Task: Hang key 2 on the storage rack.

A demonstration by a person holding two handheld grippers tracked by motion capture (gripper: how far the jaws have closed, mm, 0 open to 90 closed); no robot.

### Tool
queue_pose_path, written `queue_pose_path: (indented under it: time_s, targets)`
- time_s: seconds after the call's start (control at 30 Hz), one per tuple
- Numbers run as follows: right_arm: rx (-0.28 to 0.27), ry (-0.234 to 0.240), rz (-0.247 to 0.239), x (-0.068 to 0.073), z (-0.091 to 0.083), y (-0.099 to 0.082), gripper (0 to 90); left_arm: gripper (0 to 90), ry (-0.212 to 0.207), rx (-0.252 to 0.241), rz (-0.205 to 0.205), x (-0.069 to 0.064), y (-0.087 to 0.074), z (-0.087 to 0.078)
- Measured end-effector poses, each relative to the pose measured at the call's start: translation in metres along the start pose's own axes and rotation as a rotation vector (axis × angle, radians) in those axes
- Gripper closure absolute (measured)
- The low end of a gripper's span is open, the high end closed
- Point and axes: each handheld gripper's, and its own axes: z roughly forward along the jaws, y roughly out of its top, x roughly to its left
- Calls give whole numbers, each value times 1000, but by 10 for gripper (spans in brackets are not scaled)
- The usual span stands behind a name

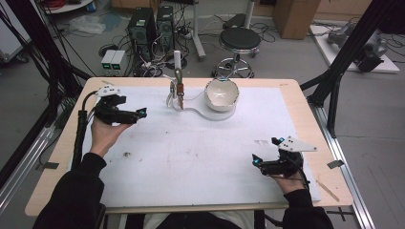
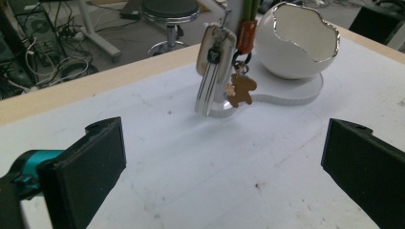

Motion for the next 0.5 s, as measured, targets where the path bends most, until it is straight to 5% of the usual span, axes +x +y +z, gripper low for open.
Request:
queue_pose_path:
  time_s: [0.5]
  targets:
    - [16,-3,1,1,3,0,6,17,17,-56,-26,1,-36,-39]
